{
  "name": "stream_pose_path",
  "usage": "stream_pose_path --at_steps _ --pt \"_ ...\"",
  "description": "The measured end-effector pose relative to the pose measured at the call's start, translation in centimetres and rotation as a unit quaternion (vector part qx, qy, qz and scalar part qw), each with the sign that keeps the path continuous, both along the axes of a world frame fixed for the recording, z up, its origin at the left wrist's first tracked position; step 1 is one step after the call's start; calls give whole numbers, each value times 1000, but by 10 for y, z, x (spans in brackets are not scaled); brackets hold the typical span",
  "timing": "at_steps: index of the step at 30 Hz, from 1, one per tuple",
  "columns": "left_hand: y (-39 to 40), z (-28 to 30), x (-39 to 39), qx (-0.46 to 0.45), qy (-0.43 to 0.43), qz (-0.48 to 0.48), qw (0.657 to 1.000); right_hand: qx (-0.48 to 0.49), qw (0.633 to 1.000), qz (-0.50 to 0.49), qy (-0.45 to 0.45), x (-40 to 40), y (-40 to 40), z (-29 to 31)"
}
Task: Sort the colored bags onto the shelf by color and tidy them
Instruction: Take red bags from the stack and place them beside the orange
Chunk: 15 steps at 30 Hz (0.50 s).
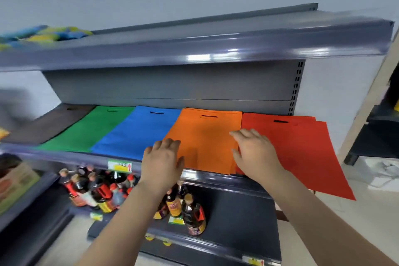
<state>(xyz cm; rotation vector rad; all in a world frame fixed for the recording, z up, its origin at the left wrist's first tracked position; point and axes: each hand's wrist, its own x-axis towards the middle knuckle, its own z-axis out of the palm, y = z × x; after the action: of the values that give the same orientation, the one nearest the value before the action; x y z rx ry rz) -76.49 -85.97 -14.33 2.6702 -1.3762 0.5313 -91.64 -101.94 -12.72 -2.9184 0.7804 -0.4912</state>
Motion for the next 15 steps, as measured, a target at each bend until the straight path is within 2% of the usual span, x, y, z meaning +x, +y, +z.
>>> stream_pose_path --at_steps 3,7,15 --pt "50 22 27 14 -41 51 998 -32 995 89 15 50 39 20" --pt "126 46 61 15 -49 125 991 -81 982 172 -2 113 103 42" --pt "285 68 134 -26 -75 233 969 -98 954 283 -23 229 252 70"
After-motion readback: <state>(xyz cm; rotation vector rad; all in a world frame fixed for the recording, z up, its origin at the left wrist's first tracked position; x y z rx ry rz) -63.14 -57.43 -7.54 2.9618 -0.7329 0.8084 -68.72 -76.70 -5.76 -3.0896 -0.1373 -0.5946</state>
